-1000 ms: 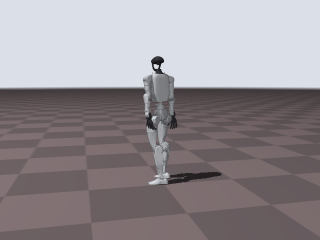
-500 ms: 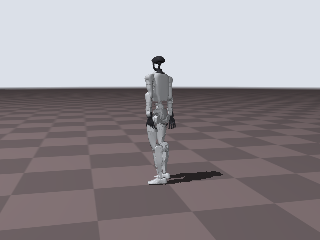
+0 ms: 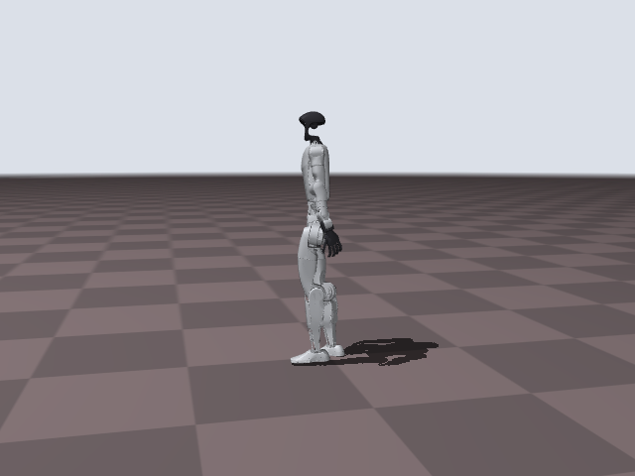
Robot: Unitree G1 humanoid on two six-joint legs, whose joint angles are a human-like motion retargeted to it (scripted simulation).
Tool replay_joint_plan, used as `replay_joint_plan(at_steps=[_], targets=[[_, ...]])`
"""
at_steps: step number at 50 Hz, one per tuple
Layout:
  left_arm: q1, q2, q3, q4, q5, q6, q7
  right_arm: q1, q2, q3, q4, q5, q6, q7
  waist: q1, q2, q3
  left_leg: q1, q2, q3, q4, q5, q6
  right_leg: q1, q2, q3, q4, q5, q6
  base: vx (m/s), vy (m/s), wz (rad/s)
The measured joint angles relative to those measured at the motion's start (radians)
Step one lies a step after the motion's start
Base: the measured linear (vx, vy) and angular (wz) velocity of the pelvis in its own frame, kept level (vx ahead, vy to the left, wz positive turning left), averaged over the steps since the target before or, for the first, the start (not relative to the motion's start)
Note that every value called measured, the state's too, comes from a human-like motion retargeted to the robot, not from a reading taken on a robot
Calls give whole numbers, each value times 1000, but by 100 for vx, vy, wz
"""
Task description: Upper body actions
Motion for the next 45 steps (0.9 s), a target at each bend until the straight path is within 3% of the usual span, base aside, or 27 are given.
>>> replay_joint_plan(at_steps=[13, 27, 37, 45], targets=[[22, -6, -44, -29, 40, 3, -20, -11, 29, 58, -43, -34, -16, 22, -56, -3, -17, 25, 37, 70, -4, -26, -7, -47, 20, 80, 14, 23, -10, 9, -11, -30], [-31, -27, -110, -50, 39, -33, -18, -70, 34, 114, 0, -33, -1, 41, -311, 26, -72, 89, 167, 390, -10, -104, -66, -240, 110, 412, 83, 94, -14, 10, -37, -120], [-23, 0, -152, -20, 85, -23, -11, -150, 29, 131, -12, -18, -2, 63, -503, 58, -91, 169, 224, 687, 7, -167, -138, -366, 201, 657, 86, 210, 56, -4, -26, -204], [-46, -19, -150, 2, 81, -9, -18, -197, 23, 154, -25, -26, 3, 58, -679, 102, -72, 226, 231, 879, 16, -188, -182, -419, 255, 707, 59, 270, 148, -10, -9, -190]])
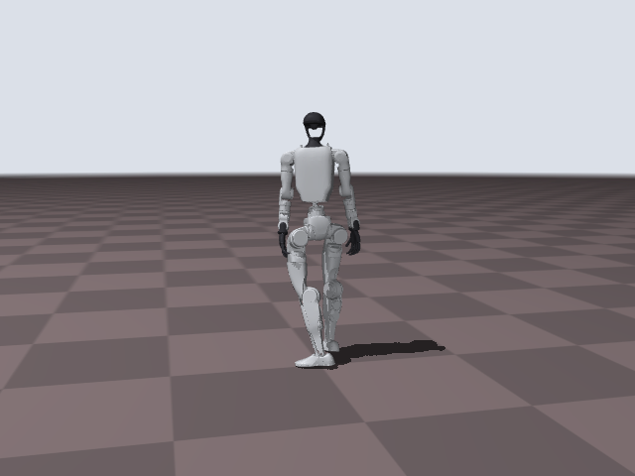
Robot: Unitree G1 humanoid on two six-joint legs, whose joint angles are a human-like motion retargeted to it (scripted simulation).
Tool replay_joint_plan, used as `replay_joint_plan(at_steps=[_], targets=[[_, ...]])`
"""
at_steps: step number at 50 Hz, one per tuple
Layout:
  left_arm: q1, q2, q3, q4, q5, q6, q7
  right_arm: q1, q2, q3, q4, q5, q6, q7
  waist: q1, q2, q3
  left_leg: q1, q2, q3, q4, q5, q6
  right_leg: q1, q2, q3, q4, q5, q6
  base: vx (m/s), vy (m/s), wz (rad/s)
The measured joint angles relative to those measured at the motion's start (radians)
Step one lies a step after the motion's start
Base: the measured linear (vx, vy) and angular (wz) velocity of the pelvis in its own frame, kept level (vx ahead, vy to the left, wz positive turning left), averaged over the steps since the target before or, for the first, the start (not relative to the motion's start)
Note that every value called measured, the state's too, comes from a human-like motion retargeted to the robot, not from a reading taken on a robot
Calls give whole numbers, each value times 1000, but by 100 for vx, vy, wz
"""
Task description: Upper body actions
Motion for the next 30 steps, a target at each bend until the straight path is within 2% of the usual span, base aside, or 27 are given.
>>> replay_joint_plan(at_steps=[7, 14, 24, 30], targets=[[-57, -9, -21, -39, 10, -6, 14, 17, 4, -71, 18, 31, 27, -29, -157, 60, 3, -9, 9, 90, 4, -3, -28, -53, 45, 31, 0, 17, 6, -7, 0, -101], [-102, -30, -19, -86, -9, -31, 27, 77, 5, -156, 63, 71, 60, -62, -233, 75, -1, -11, 11, 127, 16, -5, -43, -65, 68, 72, -2, 29, -11, 1, 3, -50], [-122, -95, -39, -124, 19, -58, 14, 109, -13, -197, 145, 122, 85, -81, -201, 61, 6, -13, 7, 109, 11, -6, -40, -50, 63, 52, -13, 30, -42, 2, 7, 14], [-112, -114, -67, -80, 56, -48, -14, 127, -38, -220, 139, 150, 78, -78, -100, 46, -7, -34, -2, 31, 8, 1, -20, -24, 39, 26, 0, 0, -120, 12, 13, 99]])
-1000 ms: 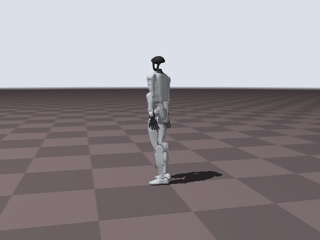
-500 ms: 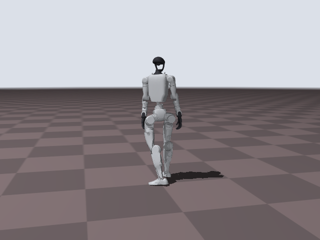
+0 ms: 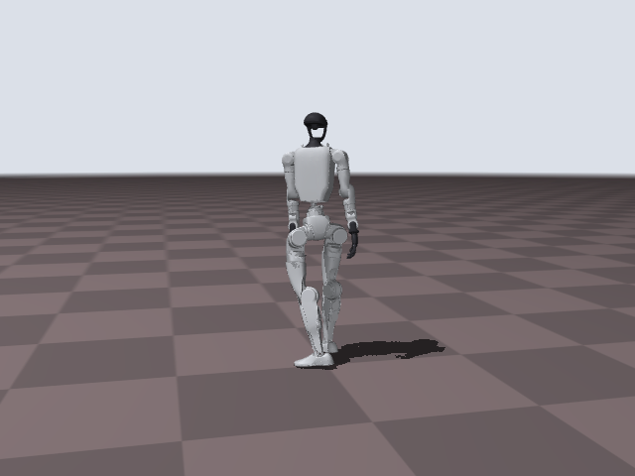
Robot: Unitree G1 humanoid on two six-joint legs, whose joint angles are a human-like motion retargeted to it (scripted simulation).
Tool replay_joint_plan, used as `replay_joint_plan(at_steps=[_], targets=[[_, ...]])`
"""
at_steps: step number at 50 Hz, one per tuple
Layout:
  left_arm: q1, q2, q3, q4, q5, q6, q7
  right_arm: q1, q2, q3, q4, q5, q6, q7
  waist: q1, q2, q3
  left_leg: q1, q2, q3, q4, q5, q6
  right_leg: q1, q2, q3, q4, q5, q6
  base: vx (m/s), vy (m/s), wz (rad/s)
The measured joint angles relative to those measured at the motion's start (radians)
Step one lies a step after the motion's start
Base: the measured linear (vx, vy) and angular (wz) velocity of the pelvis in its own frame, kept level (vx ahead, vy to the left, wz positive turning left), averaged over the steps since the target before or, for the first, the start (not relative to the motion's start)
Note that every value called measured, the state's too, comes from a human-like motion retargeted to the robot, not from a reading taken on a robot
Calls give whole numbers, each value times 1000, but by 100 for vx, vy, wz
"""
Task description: Upper body actions
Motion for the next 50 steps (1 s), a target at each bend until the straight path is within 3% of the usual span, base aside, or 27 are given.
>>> replay_joint_plan(at_steps=[6, 12, 20, 29, 33, 41, 50], targets=[[-6, 22, -22, 51, -10, 30, -2, 26, -39, -14, -31, -5, -11, -2, 125, -19, 21, -21, -12, -134, -4, 16, 33, 60, -43, -42, 21, -68, -83, 13, 29, 164], [-31, 75, -27, 44, -26, 43, -14, 25, -88, -24, -9, -39, -2, 2, 235, -26, 43, -71, -9, -307, 6, 44, 65, 135, -100, -163, 28, -144, -127, -5, 35, 212], [-68, 141, -22, 20, -61, 43, 30, 16, -128, -29, -14, -33, 15, -12, 408, -40, 53, -172, -26, -571, 43, 112, 91, 252, -171, -378, -21, -205, -119, -15, 19, 197], [-88, 139, -16, 137, -117, 40, 28, 28, -137, -66, -181, -74, -22, -7, 636, -108, 44, -246, -121, -817, 32, 170, 91, 327, -244, -603, -48, -247, -100, -20, 9, 131], [-19, 125, 35, 144, -110, 67, 13, 2, -107, -60, -244, -102, -46, -18, 645, -114, 35, -241, -151, -857, -1, 189, 119, 346, -257, -649, -54, -252, -87, -8, 16, 56], [109, 91, 124, 144, -142, 72, 39, -8, -17, 17, -355, -88, -116, 134, 654, -121, 40, -206, -158, -809, -18, 167, 146, 339, -258, -598, -53, -234, -77, -4, 12, -32], [141, 78, 40, 144, -184, 56, 147, 98, 28, 44, -291, -196, -122, 1, 604, -132, 29, -163, -156, -708, -35, 136, 161, 304, -256, -511, -39, -210, -63, 1, 5, -59]])
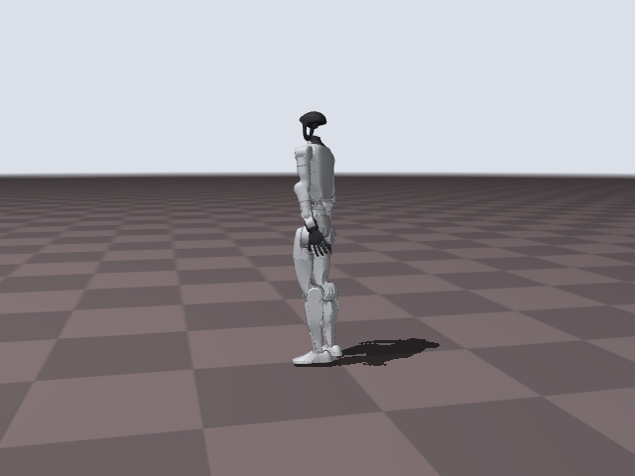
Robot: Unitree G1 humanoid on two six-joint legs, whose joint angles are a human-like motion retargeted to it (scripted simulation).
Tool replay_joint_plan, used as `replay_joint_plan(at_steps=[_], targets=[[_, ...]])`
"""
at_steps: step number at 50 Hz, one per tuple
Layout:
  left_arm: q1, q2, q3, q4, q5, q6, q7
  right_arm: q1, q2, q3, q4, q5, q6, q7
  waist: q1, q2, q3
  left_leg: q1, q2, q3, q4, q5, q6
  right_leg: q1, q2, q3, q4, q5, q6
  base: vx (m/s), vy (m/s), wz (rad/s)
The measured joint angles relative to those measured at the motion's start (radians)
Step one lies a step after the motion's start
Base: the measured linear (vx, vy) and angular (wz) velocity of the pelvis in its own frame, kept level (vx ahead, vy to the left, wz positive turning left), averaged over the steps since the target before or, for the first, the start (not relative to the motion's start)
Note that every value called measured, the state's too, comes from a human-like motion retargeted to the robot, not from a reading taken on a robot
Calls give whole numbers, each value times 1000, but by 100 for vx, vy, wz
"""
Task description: Upper body actions
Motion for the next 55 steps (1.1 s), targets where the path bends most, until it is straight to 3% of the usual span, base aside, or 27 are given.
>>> replay_joint_plan(at_steps=[5, 10, 15, 20, 25, 30, 33, 37, 41, 44, 49, 52, 55], targets=[[-164, -4, -67, 0, 33, 24, 8, 56, -41, -81, 213, 49, 84, -26, -32, 2, -13, 7, 3, 43, -5, -12, 3, -24, -2, 20, 4, 12, 9, -1, 5, -46], [-391, -17, -113, -87, 91, -22, -24, 164, -109, -176, 346, 136, 128, -12, -23, -8, -15, 6, 4, 58, -2, -17, 4, -30, -7, 24, 4, 13, 12, -1, 1, -13], [-552, -25, -158, -219, 107, -66, -7, 247, -152, -220, 413, 235, 147, -115, -26, -6, -14, -2, 7, 52, 2, -16, 5, -27, -5, 11, 3, 7, 7, 0, 0, 0], [-587, -47, -166, -338, 111, -120, 12, 256, -141, -191, 431, 349, 152, -184, -34, 6, -20, -18, 11, 27, 9, -12, 3, -20, -3, -12, -4, -2, 6, 1, -1, 21], [-467, -68, -192, -340, 118, -198, 50, 161, -95, -49, 431, 458, 185, -244, -10, 19, -23, -17, 14, 8, 12, -8, 0, -7, 4, -17, -8, -8, -2, 3, -4, 16], [-252, -58, -156, -171, 160, -91, -14, -78, -31, 135, 431, 454, 136, -203, 18, 26, -17, 3, 15, -1, 8, -5, -4, 7, 15, 6, -9, -7, -11, 7, -7, 7], [-103, -23, -73, -26, 194, -32, -59, -213, 18, 193, 312, 355, 100, -83, 29, 33, -19, 7, 20, 3, 5, -4, -10, -1, 21, 23, -5, -3, -16, 8, -5, -6], [183, 28, -20, 0, 172, 80, -175, -356, 98, 250, 70, 258, 50, 112, 18, 42, -11, 9, 30, 15, 2, -2, -19, -14, 30, 38, 1, 1, -19, 7, -3, -15], [413, 51, 10, 0, 230, 102, -229, -450, 149, 305, -148, 227, -15, 251, -10, 51, -6, 6, 43, 17, 1, 1, -26, -25, 40, 41, 4, 4, -21, 1, -1, -1], [503, 42, 61, 0, 264, 108, -198, -489, 152, 348, -238, 208, -115, 240, -25, 51, -3, 2, 50, 15, 2, 3, -29, -28, 46, 40, 6, 5, -22, -1, -2, 1], [464, 21, 122, 0, 117, 134, -177, -428, 138, 366, -248, 135, -240, 81, -28, 36, -8, -4, 54, 5, 3, 8, -31, -26, 48, 31, 5, 3, -24, -1, -5, 7], [315, 9, 89, 0, 7, 147, -132, -328, 122, 323, -167, 95, -221, 54, -29, 28, -16, -13, 54, -7, 5, 13, -31, -23, 49, 19, 2, 1, -25, -3, -5, 19], [101, -4, 22, 0, -19, 111, -67, -212, 93, 236, -6, 66, -161, 27, -23, 14, -24, -20, 50, -21, 7, 16, -27, -10, 52, 4, -7, -4, -31, -5, -6, 26]])
